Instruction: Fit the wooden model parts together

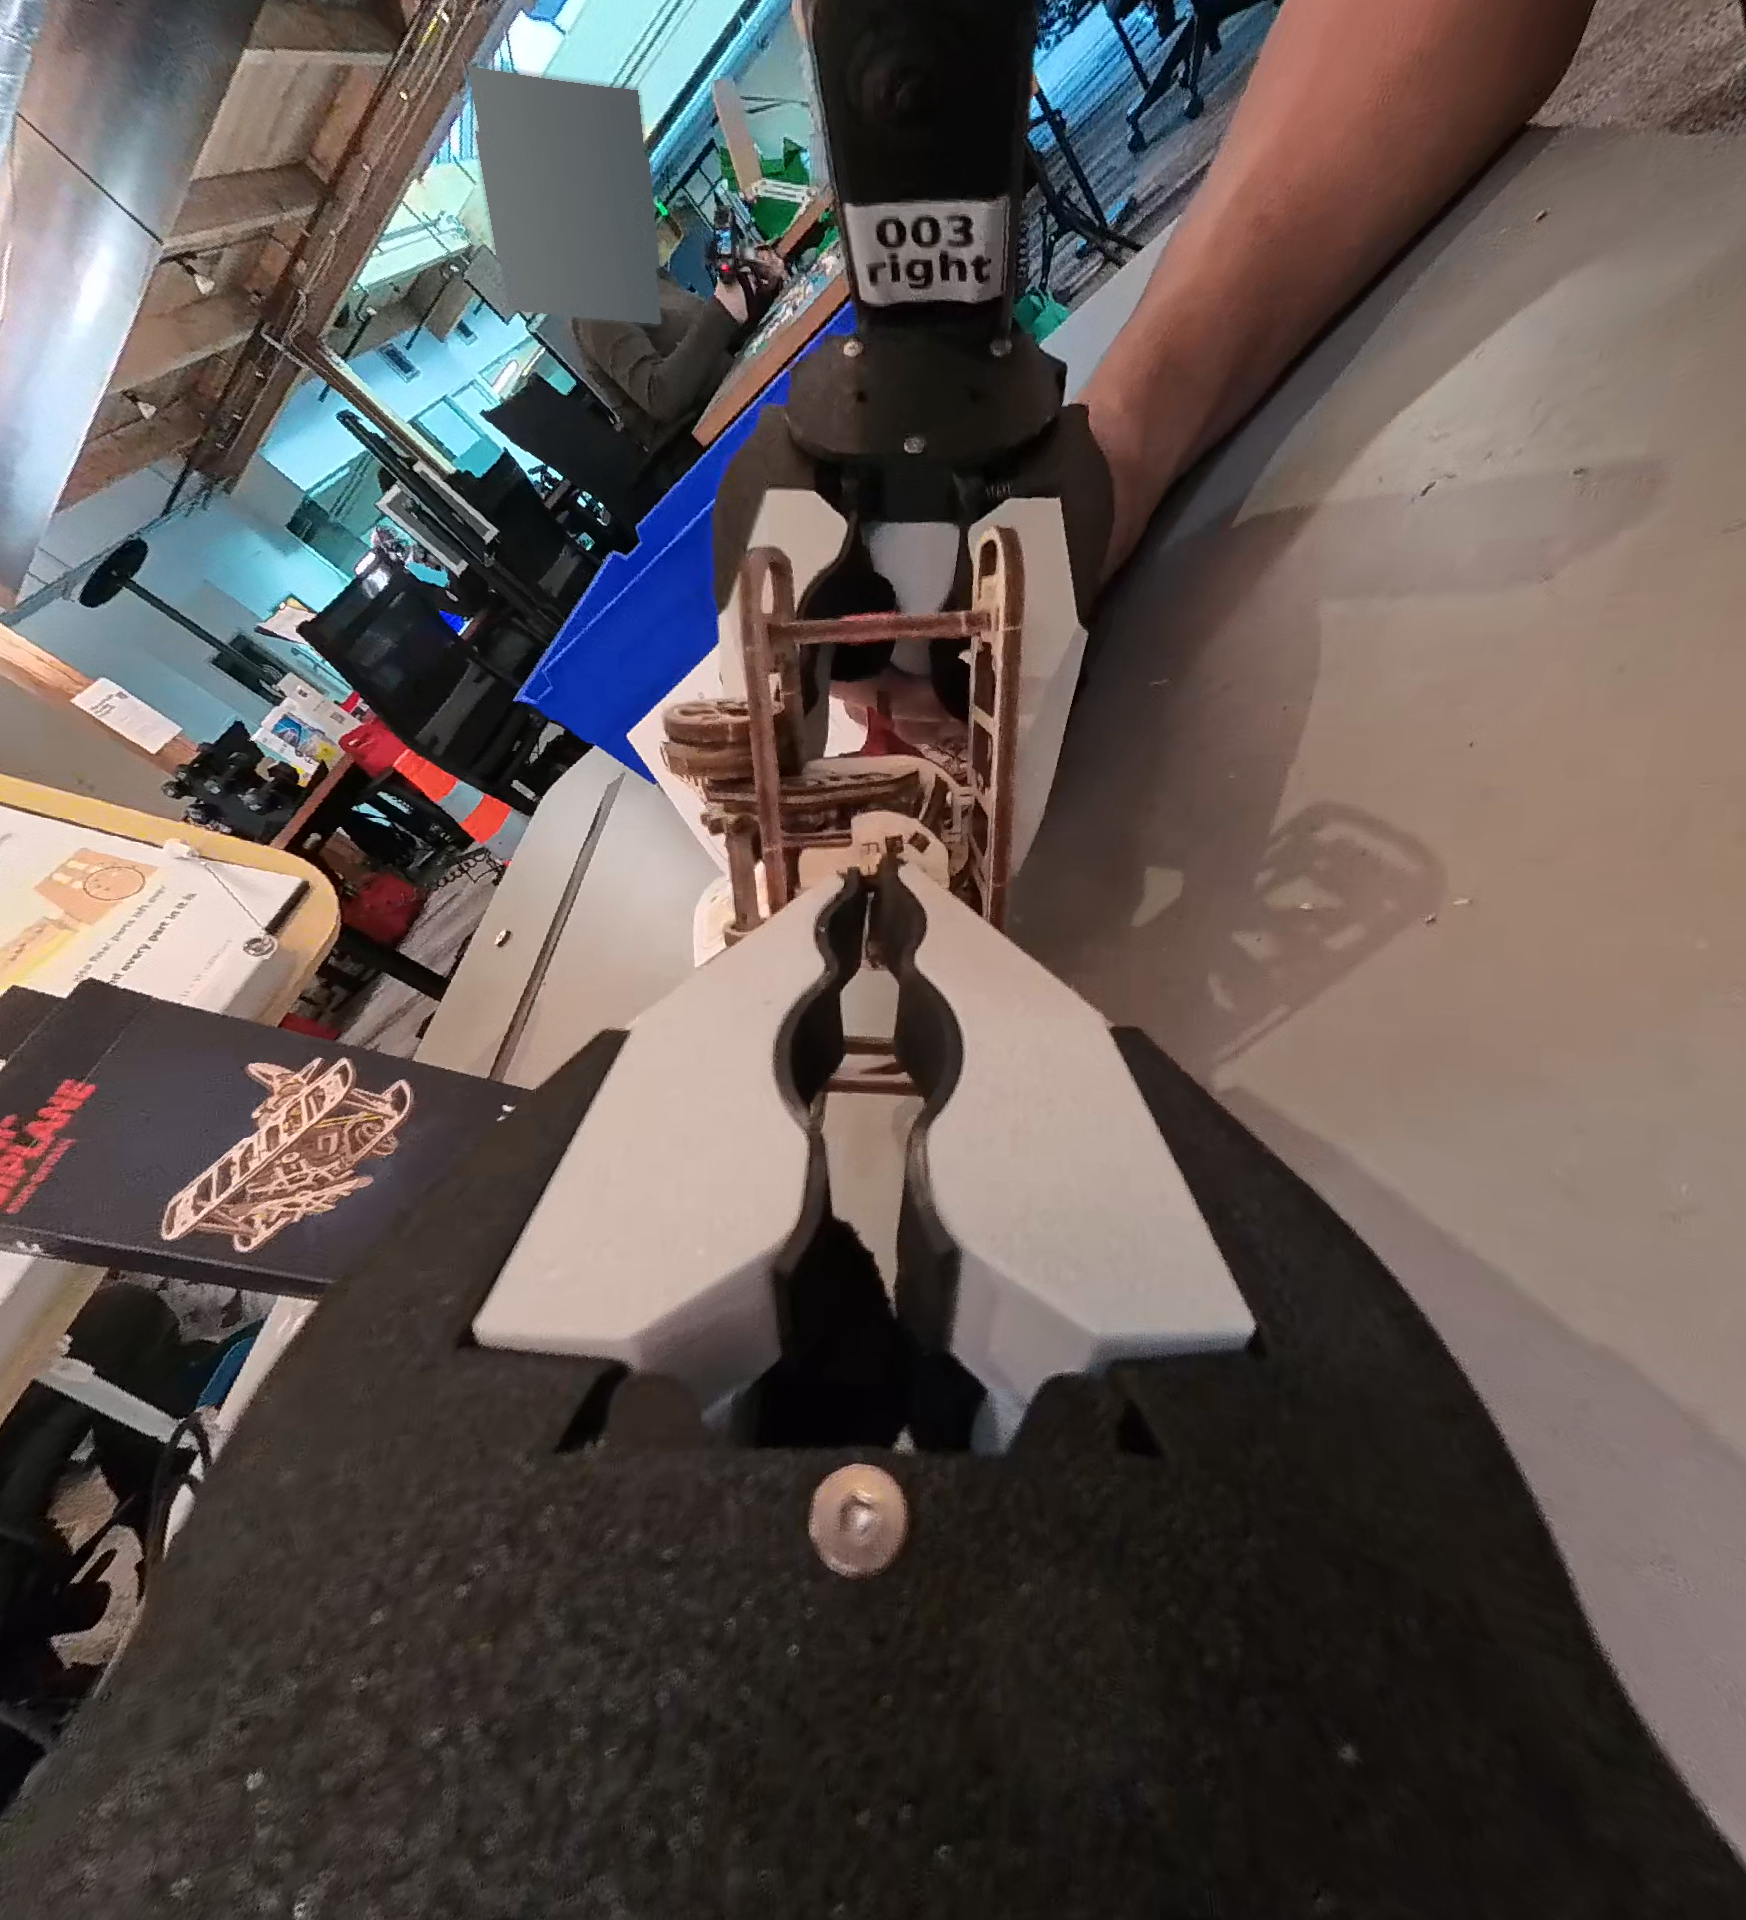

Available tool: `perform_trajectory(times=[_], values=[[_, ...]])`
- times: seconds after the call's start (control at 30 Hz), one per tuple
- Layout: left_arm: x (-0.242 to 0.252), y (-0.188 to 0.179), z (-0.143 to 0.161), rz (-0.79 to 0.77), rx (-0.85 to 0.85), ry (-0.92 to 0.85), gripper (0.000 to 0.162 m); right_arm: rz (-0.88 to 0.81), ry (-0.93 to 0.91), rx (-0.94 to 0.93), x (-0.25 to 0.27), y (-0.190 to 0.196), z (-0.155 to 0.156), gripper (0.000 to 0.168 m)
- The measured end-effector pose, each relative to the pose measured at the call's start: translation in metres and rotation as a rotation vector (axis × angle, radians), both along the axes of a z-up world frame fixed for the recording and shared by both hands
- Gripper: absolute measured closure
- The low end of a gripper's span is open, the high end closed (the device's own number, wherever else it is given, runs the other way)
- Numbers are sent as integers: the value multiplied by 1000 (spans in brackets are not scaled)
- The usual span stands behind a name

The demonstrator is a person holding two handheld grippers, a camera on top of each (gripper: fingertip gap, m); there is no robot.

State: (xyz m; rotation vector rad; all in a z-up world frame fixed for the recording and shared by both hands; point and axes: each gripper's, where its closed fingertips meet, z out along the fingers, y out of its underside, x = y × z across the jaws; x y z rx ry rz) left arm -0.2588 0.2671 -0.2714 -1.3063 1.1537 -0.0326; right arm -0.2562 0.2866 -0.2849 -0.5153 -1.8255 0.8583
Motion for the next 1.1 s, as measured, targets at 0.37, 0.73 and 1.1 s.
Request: perform_trajectory(times=[0.37, 0.73, 1.1], values=[[-2, 2, -5, 45, 62, 242, 162, -9, 5, 19, -1, 0, -1, 116], [-2, 1, -4, 93, 43, 352, 162, -32, 16, 72, -2, 2, -3, 115], [8, 3, -3, 144, 82, 436, 162, -57, 34, 143, -4, 3, -4, 116]])
